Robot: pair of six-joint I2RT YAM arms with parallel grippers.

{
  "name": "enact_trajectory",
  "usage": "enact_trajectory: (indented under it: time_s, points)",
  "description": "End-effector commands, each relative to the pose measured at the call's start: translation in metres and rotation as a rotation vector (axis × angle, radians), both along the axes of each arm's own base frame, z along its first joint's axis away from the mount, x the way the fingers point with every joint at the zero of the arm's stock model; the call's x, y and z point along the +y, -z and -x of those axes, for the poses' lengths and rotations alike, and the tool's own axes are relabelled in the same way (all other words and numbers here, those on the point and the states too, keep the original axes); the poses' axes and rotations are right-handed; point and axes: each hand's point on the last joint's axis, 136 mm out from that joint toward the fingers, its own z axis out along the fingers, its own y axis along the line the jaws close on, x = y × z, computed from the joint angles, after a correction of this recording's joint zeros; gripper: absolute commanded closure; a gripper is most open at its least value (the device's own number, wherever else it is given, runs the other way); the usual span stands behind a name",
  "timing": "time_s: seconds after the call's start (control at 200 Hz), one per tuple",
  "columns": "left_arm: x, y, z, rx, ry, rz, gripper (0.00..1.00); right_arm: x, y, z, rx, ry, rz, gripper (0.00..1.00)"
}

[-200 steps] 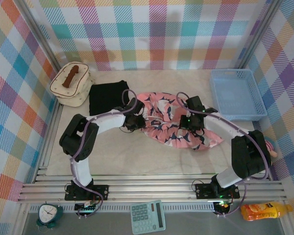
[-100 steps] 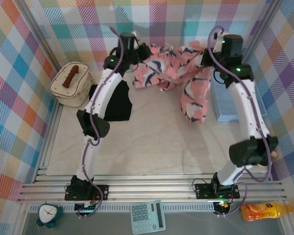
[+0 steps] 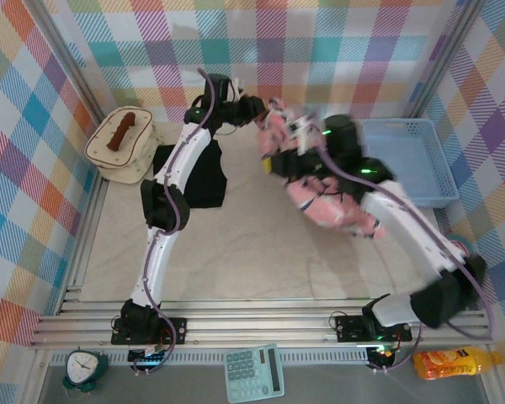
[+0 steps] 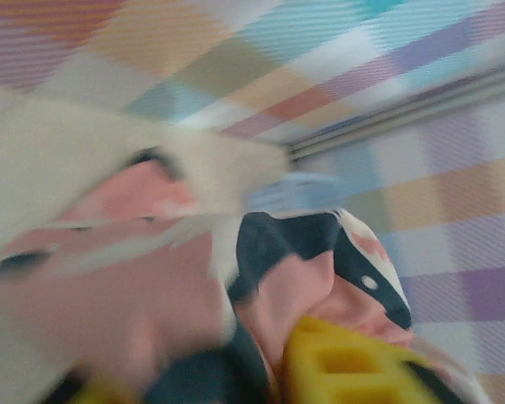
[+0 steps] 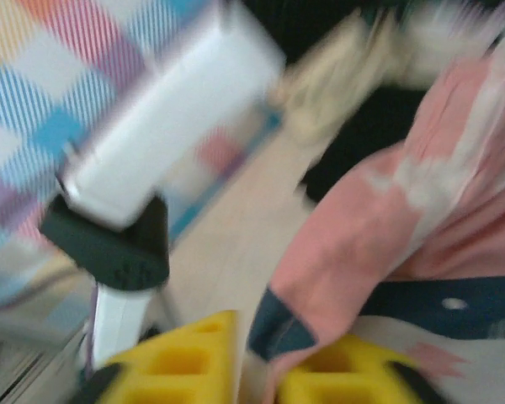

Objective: Fold and stack the mixed laundry pile

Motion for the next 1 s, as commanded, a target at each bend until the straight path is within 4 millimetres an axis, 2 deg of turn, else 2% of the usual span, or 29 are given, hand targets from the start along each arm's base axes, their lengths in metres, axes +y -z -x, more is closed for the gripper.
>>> enact_trajectory:
  time_s: [0.0, 0.03, 0.075, 0.115, 0.175, 0.23, 0.305, 0.365, 0.405, 0.505, 0.61, 0.73, 0.815, 0.94, 0.995]
  points:
    - [0.087, 0.051, -0.001, 0.136, -0.150, -0.234, 0.10, 0.053, 0.052, 0.040, 0.265, -0.228, -0.022, 0.48]
    - [0.109, 0.064, 0.001, 0.177, -0.197, -0.283, 0.00, 0.060, 0.061, 0.043, 0.309, -0.252, -0.021, 0.38]
    - [0.137, 0.074, 0.006, 0.216, -0.246, -0.322, 0.00, 0.064, 0.068, 0.044, 0.342, -0.268, -0.019, 0.30]
    - [0.156, 0.078, 0.012, 0.236, -0.272, -0.334, 0.00, 0.060, 0.075, 0.039, 0.346, -0.234, 0.010, 0.29]
    - [0.172, 0.075, 0.023, 0.227, -0.292, -0.344, 0.00, 0.049, 0.085, 0.028, 0.311, -0.156, 0.080, 0.28]
    - [0.173, 0.070, 0.037, 0.206, -0.283, -0.347, 0.00, 0.033, 0.096, 0.014, 0.283, -0.060, 0.149, 0.28]
    - [0.162, 0.064, 0.060, 0.188, -0.248, -0.319, 0.00, -0.002, 0.116, -0.013, 0.286, 0.109, 0.243, 0.28]
    - [0.148, 0.065, 0.082, 0.179, -0.218, -0.302, 0.00, -0.040, 0.135, -0.035, 0.302, 0.270, 0.324, 0.27]
    - [0.137, 0.067, 0.097, 0.173, -0.198, -0.289, 0.00, -0.065, 0.146, -0.045, 0.329, 0.360, 0.353, 0.23]
    - [0.099, 0.078, 0.137, 0.178, -0.134, -0.236, 0.00, -0.119, 0.170, -0.063, 0.383, 0.534, 0.374, 0.22]
    - [0.055, 0.102, 0.176, 0.197, -0.062, -0.228, 0.01, -0.165, 0.197, -0.078, 0.391, 0.672, 0.442, 0.22]
    - [0.016, 0.138, 0.205, 0.230, -0.022, -0.248, 0.01, -0.198, 0.219, -0.107, 0.353, 0.774, 0.537, 0.22]
    - [0.005, 0.163, 0.211, 0.260, -0.031, -0.286, 0.01, -0.213, 0.228, -0.135, 0.350, 0.843, 0.561, 0.22]
    - [0.014, 0.206, 0.219, 0.360, -0.082, -0.343, 0.00, -0.248, 0.240, -0.182, 0.379, 0.993, 0.571, 0.22]
    - [0.022, 0.221, 0.226, 0.398, -0.091, -0.385, 0.00, -0.258, 0.246, -0.200, 0.395, 1.029, 0.557, 0.22]
